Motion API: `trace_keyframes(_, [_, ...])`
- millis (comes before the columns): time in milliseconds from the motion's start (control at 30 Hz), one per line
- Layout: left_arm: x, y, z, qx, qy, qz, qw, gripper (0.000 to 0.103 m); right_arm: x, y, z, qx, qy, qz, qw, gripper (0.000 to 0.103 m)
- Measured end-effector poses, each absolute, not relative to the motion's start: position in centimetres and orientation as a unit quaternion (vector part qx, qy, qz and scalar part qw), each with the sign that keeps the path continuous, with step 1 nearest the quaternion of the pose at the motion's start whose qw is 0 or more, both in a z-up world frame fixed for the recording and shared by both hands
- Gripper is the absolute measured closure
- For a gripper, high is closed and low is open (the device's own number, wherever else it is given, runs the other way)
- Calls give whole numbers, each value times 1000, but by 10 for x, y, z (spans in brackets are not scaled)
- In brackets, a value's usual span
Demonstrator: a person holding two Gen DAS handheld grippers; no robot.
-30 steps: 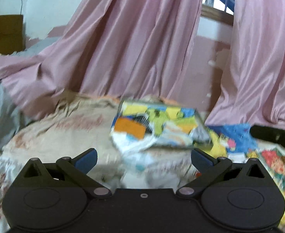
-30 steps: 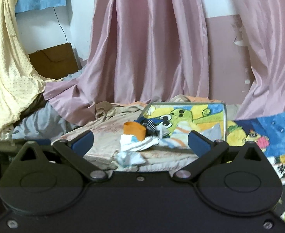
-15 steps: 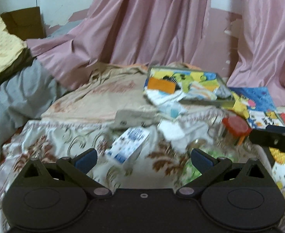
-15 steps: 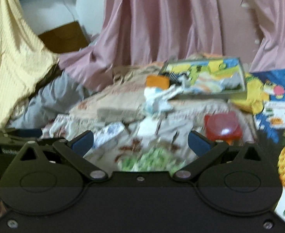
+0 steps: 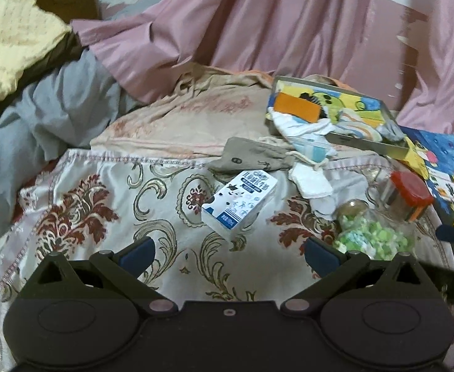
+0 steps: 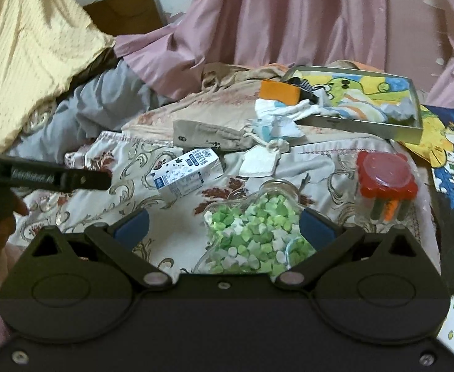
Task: Organize soft objects
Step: 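Move the left tool to the grey pouch while the right tool approaches the white printed cloth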
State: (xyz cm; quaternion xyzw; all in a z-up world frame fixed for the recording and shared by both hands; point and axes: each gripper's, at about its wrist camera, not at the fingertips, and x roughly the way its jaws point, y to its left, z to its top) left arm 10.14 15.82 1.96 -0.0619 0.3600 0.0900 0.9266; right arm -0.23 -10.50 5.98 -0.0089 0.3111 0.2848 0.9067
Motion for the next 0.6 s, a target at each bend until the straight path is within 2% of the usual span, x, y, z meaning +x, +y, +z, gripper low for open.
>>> trace_keyframes(600, [197,198,-6,-175,329,139,917,1,101,-64,46,13,287,248,925,0])
